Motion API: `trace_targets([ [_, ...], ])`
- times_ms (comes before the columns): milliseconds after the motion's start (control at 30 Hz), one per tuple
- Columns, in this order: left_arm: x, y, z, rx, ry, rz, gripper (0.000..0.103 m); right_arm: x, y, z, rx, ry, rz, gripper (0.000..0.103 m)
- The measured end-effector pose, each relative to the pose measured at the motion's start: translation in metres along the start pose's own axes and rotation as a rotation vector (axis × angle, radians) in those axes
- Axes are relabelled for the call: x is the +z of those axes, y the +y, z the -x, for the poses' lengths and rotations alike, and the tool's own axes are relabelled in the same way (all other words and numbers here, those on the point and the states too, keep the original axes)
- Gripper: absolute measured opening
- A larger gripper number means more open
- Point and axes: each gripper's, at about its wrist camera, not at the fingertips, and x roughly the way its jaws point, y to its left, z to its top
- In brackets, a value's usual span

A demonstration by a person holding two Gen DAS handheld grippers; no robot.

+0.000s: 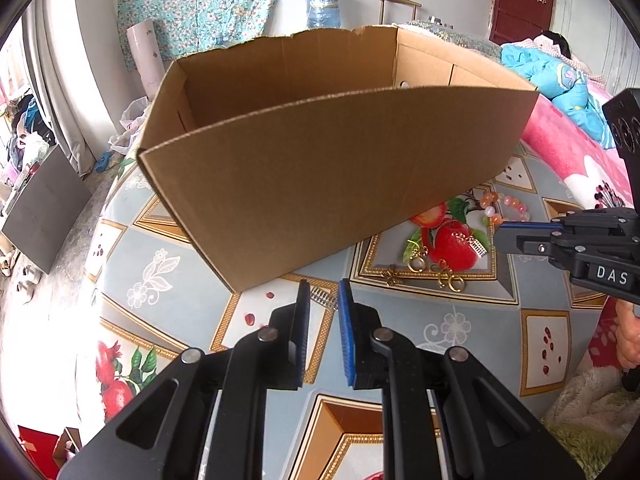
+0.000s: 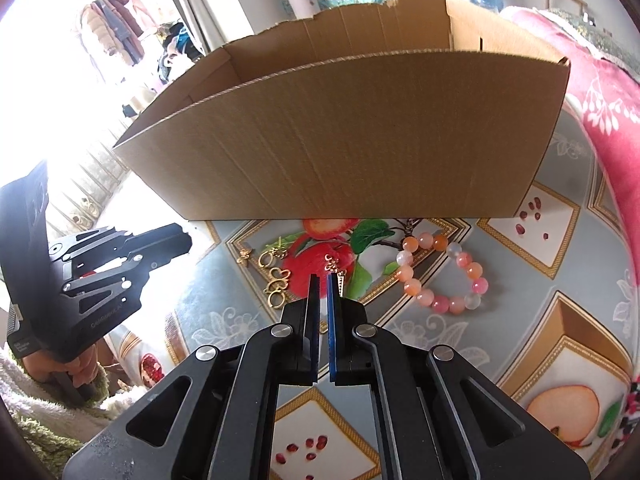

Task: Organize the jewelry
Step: 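Close the right gripper on the gold earring and lift it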

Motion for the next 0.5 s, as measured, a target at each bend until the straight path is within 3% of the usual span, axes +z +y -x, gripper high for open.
trace_targets([
  [100,-0.002,-0.001,0.002,0.002,-0.005,0.001,0.013,-0.003,0.005,0.002,-0.020,-0.010,0.014,0.008],
  [200,-0.003,-0.002,0.003,-0.002,-0.012,0.004,0.013,0.002,0.009,-0.003,-0.043,-0.014,0.036,0.025],
  [500,-0.004,0.005,0.003,-0.005,-0.010,0.030,0.013,0.007,0.026,-0.032,-0.101,0.042,0.102,0.021],
])
